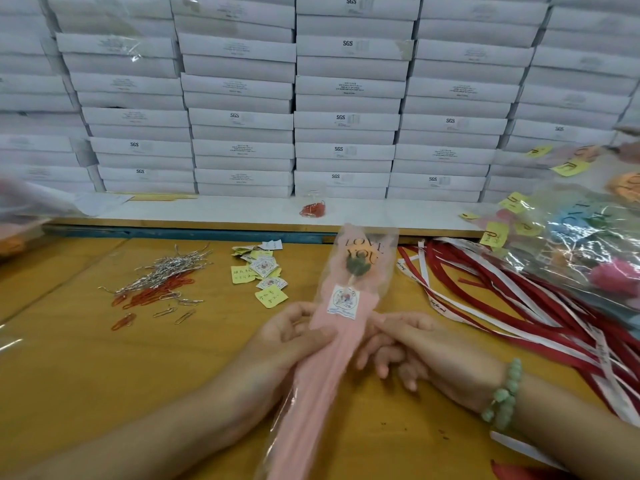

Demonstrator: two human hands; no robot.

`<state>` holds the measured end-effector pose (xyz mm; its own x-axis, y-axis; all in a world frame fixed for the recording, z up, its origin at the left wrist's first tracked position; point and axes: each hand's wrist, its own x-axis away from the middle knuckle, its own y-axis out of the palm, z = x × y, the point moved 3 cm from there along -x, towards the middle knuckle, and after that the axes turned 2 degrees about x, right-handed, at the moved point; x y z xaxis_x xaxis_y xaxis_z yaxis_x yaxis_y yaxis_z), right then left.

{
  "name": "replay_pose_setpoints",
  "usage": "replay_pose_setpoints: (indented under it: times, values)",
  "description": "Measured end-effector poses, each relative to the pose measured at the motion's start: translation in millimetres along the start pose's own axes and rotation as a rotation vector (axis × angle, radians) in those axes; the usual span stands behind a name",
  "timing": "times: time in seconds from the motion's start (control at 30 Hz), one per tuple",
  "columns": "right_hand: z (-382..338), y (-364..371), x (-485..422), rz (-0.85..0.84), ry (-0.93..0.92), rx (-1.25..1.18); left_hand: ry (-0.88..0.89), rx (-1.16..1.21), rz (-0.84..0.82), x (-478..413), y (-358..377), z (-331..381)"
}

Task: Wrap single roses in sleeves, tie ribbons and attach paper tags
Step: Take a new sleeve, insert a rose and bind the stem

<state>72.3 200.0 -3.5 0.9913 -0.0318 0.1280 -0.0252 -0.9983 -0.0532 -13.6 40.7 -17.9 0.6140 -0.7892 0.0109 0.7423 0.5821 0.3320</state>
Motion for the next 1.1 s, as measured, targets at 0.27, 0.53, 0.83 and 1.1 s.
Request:
replay_pose_setpoints:
  times: [0.27, 0.53, 0.83, 1.1]
  values:
    - [4, 13, 4, 0.000, 0.046, -0.219, 0.041, -0.134, -0.031, 1, 2, 1]
    - [6, 15, 4, -0.104, 0.017, -0.296, 0.037, -0.149, -0.034, 1, 2, 2]
    - [8, 11, 0, -0.058, -0.039, -0.373, -0.009, 0.028, -0.163, 0, 4, 6]
    - [7, 12, 1, -0.097, -0.039, -0.364, -0.052, 0.096, -0.307, -1, 1, 5]
